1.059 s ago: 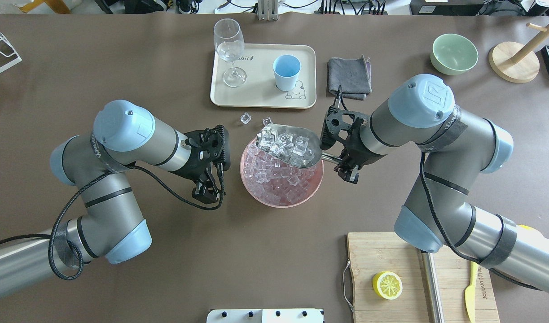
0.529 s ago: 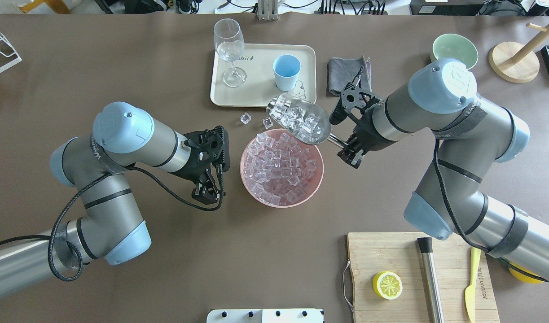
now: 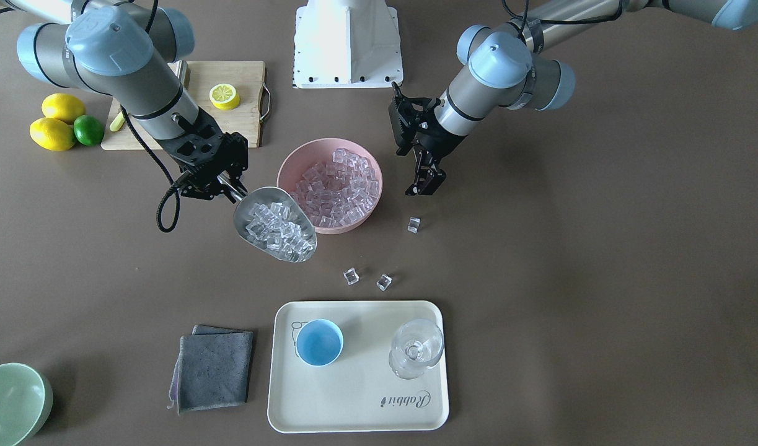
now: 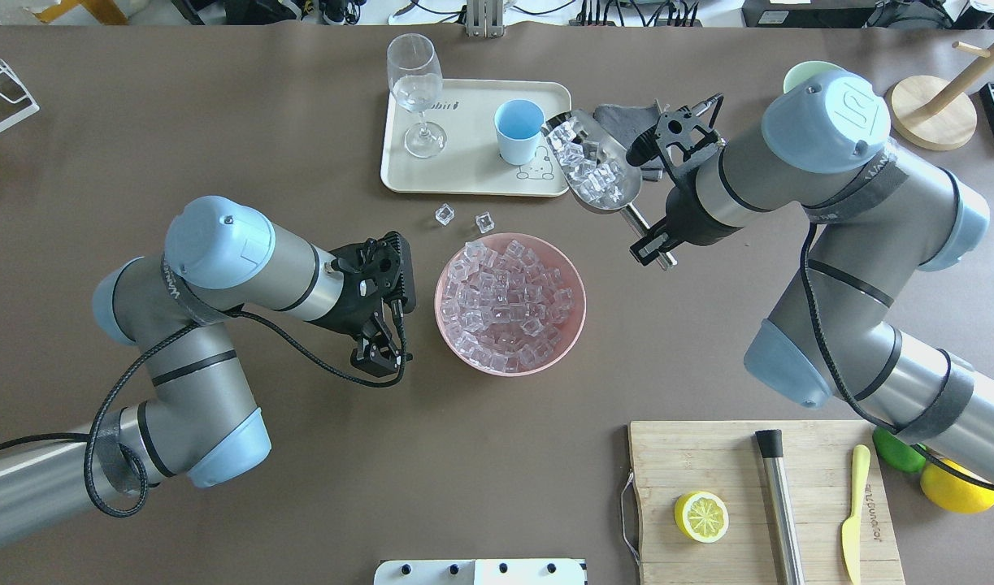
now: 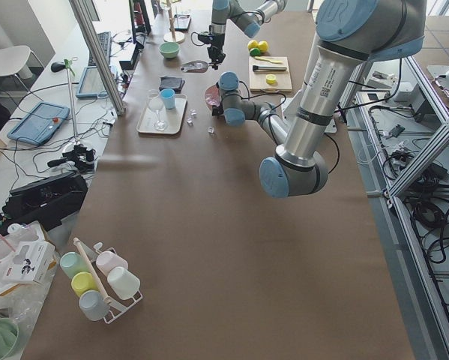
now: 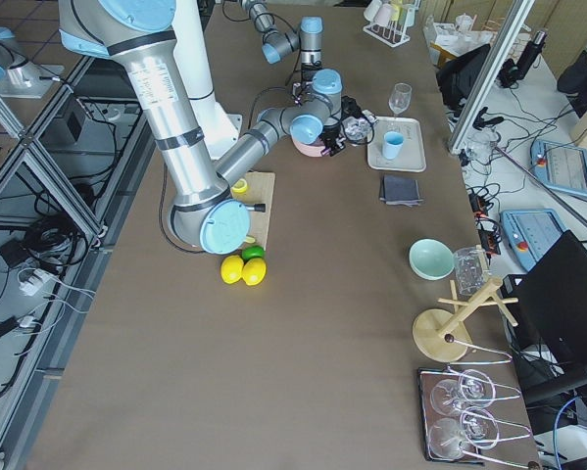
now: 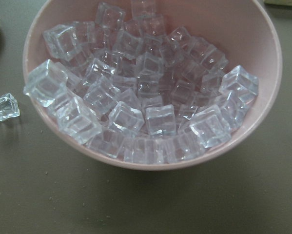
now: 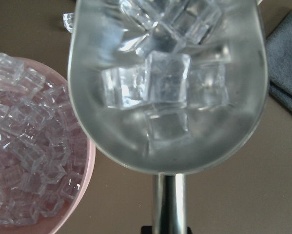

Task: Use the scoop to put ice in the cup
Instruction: 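Move the scoop over the blue cup and tilt it down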

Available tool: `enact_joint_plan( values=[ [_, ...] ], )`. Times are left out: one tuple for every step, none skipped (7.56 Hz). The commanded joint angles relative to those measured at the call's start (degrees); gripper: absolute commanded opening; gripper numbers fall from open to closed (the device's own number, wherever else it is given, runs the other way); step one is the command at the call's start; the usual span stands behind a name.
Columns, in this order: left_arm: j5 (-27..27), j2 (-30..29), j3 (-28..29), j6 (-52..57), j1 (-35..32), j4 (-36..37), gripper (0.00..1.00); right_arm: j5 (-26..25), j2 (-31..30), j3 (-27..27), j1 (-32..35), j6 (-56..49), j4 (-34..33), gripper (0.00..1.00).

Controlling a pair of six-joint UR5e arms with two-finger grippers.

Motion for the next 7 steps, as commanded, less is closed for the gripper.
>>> enact_joint_plan(
  values=[
    [2.1, 1.5, 0.2, -2.2, 0.9, -4.3, 0.98, -0.3, 1.9, -0.1, 1.5, 6.4, -8.1, 0.0],
    [2.1, 1.5, 0.2, -2.2, 0.9, -4.2, 0.98, 0.1, 3.9, -0.1, 1.9, 5.9, -13.8, 0.0],
    [2.2, 0.2, 0.3, -2.4, 0.9, -3.4, 0.98, 0.2, 5.5, -0.2, 2.3, 5.8, -17.6, 0.0],
    [2.2, -0.2, 0.3, -2.2, 1.0, -2.8, 0.98, 0.3, 6.7, -0.6, 3.2, 5.7, -20.3, 0.0],
    [2.2, -0.2, 0.3, -2.2, 1.0, -2.8, 0.98, 1.9, 8.7, -2.2, 4.5, 4.8, -23.5, 0.0],
    [2.2, -0.3, 0.2, -2.1, 1.0, -2.4, 0.98, 6.1, 12.0, -6.5, 6.6, 3.3, -25.4, 0.0],
    [2.1, -0.5, 0.3, -2.1, 1.0, -2.4, 0.98, 9.1, 15.6, -11.4, 7.9, 3.3, -25.7, 0.0]
  ],
)
